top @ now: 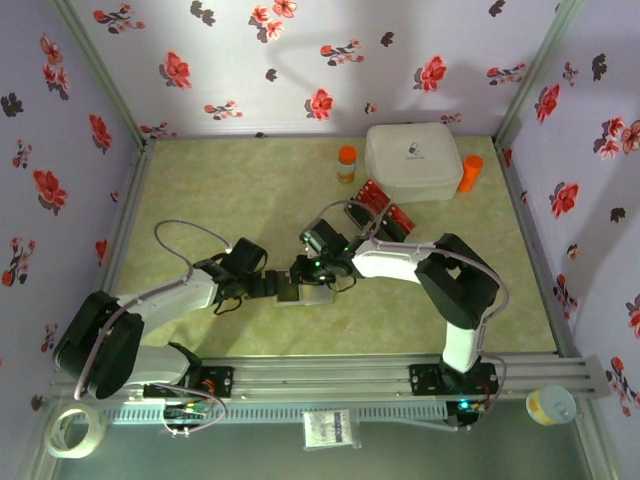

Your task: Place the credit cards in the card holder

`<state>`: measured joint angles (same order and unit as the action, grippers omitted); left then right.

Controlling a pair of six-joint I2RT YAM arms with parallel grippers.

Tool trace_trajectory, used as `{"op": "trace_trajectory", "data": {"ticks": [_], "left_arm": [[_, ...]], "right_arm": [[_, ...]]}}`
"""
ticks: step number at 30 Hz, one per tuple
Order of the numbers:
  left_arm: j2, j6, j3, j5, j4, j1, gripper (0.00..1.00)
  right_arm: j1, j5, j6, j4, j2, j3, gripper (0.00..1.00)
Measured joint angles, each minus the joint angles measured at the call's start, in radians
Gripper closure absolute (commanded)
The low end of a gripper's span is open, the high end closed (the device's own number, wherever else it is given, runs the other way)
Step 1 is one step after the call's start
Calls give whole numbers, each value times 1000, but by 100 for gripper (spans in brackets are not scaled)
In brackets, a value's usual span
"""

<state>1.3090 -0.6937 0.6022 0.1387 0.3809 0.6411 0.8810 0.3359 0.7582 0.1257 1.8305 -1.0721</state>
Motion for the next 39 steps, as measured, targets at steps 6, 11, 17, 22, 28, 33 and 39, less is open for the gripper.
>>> {"op": "trace_trajectory", "data": {"ticks": [6,11,17,22,28,33,39], "left_arm": [[0,0,5,0,2,0,0],[0,0,6,0,2,-1,0],[0,0,6,0,2,-1,0],[0,0,6,0,1,-1,0],[0,0,6,0,2,-2,0],[0,0,6,0,2,-5,0],[-7,-3,19,-1,3,-5,0]], "right_arm": [[-7,-4,-5,6,-8,0,83],[-7,-3,-4,3,-6,5,90],[-4,-3,-2,-2,18,11,93],[3,1,5,-18,35,13,94],[16,2,12,-44,49,13,95],[20,4,16,-50,50,13,95],[21,3,24,-50,49,13,95]]}}
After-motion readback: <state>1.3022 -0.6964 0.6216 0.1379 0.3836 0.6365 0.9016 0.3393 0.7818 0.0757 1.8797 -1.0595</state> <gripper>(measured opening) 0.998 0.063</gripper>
